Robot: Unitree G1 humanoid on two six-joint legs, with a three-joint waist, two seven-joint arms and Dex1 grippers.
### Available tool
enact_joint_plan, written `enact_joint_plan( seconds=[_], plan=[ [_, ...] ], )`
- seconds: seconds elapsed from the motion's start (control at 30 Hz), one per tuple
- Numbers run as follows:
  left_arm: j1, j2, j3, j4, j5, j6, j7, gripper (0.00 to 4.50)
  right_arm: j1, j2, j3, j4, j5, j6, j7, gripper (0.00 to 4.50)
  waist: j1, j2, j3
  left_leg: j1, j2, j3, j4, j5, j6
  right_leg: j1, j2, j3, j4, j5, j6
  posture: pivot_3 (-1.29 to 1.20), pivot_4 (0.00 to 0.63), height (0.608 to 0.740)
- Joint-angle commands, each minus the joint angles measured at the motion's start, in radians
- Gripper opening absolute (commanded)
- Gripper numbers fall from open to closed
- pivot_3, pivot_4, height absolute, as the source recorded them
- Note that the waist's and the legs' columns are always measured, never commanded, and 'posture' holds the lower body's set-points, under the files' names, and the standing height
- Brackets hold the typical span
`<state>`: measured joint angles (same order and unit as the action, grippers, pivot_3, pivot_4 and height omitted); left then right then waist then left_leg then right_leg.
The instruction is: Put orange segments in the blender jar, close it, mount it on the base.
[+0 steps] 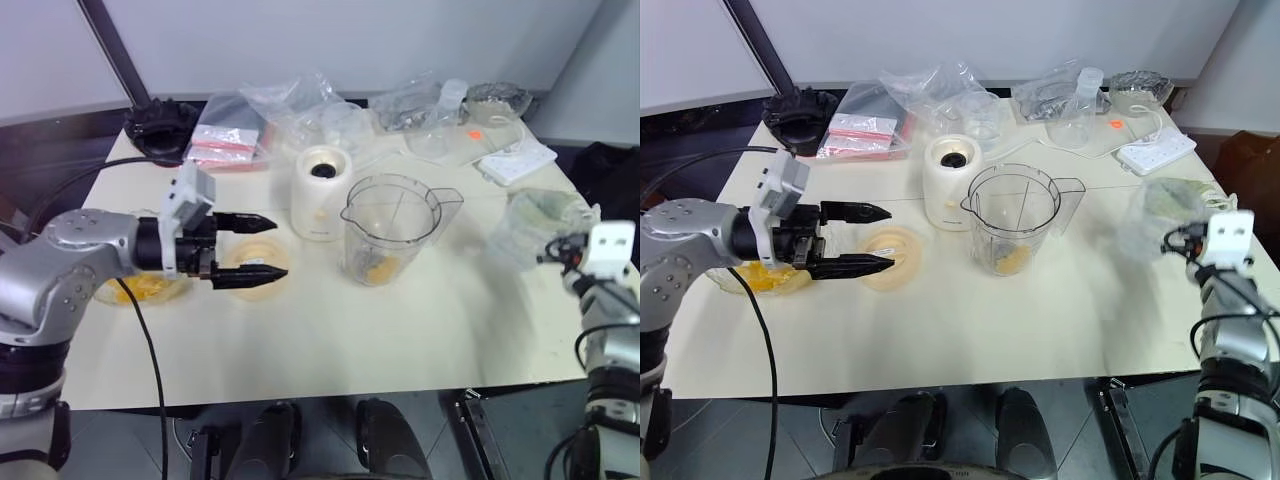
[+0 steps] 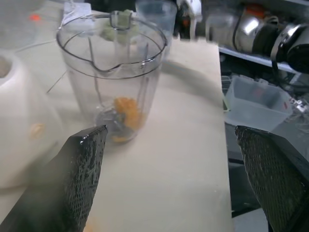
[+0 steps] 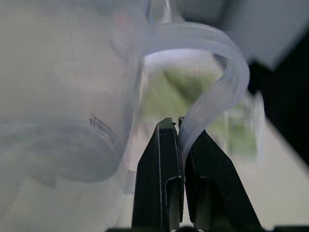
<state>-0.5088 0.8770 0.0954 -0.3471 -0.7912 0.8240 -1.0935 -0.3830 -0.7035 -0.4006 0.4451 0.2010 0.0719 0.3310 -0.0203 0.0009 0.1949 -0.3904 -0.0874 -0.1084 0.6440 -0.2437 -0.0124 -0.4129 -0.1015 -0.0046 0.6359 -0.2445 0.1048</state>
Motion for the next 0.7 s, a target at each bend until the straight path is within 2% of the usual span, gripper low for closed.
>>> enact_joint_plan(
  seconds=[0.03,0.3,0.4,0.43,0.7],
  plan=[
    [-0.042,0.01,-0.001,0.029,0.029,-0.046,-0.024,4.39,-0.115,-0.057,0.018,-0.223,0.061,0.127,0.048,0.05,0.001,0.0,0.0,0.0,0.0,0.0,0.0,0.0,0.0,-0.001,0.0,0.0,0.0,0.0,0.0,0.0,0.15,0.74],
    [-0.069,-0.006,-0.03,0.063,0.054,-0.074,-0.044,4.39,-0.285,-0.117,0.116,-0.321,0.066,0.269,0.173,0.05,0.012,-0.002,0.001,-0.003,-0.001,-0.001,-0.004,-0.001,0.001,-0.001,-0.001,-0.001,-0.006,0.001,0.002,0.0,0.15,0.74],
    [-0.064,-0.013,-0.033,0.061,0.059,-0.08,-0.043,4.39,-0.348,-0.136,0.155,-0.316,0.053,0.275,0.219,0.05,0.007,-0.002,0.001,-0.014,-0.002,0.002,-0.002,-0.001,0.001,-0.014,-0.002,0.001,-0.006,0.005,0.007,0.0,0.15,0.74],
    [-0.061,-0.017,-0.033,0.06,0.062,-0.082,-0.04,4.39,-0.363,-0.141,0.169,-0.311,0.043,0.264,0.231,0.05,0.007,-0.002,0.001,-0.019,-0.002,0.002,0.0,0.0,0.0,-0.018,-0.001,0.001,-0.004,0.006,0.007,0.0,0.15,0.74],
    [-0.041,-0.032,-0.026,0.042,0.064,-0.083,-0.02,4.39,-0.402,-0.167,0.241,-0.269,-0.057,0.122,0.282,0.05,0.007,-0.002,0.001,-0.019,-0.001,0.003,0.0,-0.001,0.001,-0.018,-0.001,0.001,-0.005,0.007,0.007,0.0,0.15,0.74]
  ],
)
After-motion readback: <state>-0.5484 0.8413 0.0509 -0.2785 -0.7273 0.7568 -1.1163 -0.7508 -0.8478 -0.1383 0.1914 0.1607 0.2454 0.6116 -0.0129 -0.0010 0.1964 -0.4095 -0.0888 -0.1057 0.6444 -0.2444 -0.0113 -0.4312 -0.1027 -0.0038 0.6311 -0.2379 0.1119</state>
